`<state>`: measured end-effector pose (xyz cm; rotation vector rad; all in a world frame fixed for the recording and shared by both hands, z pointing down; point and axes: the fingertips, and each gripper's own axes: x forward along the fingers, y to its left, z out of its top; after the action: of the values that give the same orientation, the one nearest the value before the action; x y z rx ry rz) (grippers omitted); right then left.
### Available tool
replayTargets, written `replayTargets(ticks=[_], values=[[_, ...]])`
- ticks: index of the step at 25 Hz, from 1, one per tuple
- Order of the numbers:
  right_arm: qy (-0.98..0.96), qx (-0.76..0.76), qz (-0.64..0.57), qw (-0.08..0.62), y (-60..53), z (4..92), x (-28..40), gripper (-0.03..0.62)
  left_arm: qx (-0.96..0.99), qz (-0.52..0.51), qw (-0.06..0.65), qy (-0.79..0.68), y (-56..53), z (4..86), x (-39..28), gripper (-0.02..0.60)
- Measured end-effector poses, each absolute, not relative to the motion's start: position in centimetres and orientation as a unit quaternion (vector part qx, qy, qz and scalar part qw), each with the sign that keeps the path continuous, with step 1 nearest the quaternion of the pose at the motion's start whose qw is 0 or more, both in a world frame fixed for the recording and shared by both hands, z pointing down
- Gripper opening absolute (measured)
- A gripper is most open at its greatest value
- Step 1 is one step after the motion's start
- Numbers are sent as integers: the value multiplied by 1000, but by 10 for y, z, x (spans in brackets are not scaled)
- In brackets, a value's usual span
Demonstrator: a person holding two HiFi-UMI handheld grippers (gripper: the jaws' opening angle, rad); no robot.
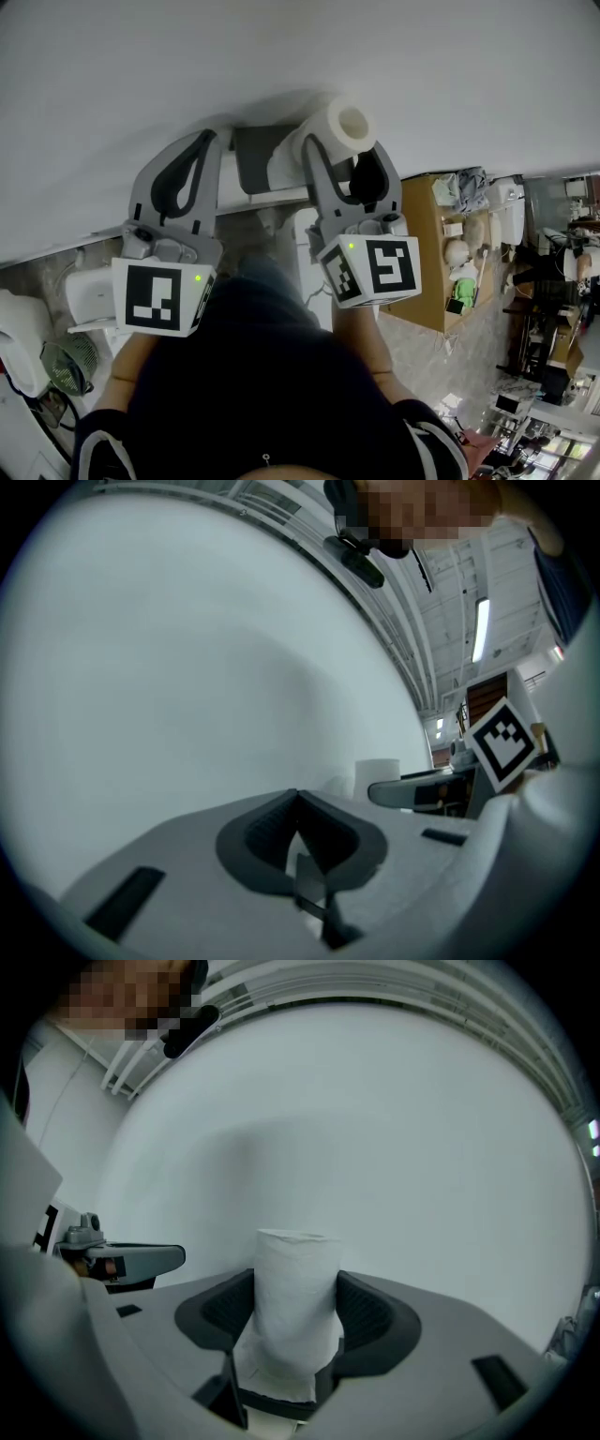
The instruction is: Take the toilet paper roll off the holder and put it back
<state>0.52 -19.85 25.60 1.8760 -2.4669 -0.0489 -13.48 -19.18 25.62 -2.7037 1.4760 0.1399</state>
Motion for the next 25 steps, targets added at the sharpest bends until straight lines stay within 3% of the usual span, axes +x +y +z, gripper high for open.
replayTargets(ticks=[25], values=[[-764, 642, -63, -24, -162, 207, 50, 279, -887, 47, 48, 457, -175, 249, -109, 2]])
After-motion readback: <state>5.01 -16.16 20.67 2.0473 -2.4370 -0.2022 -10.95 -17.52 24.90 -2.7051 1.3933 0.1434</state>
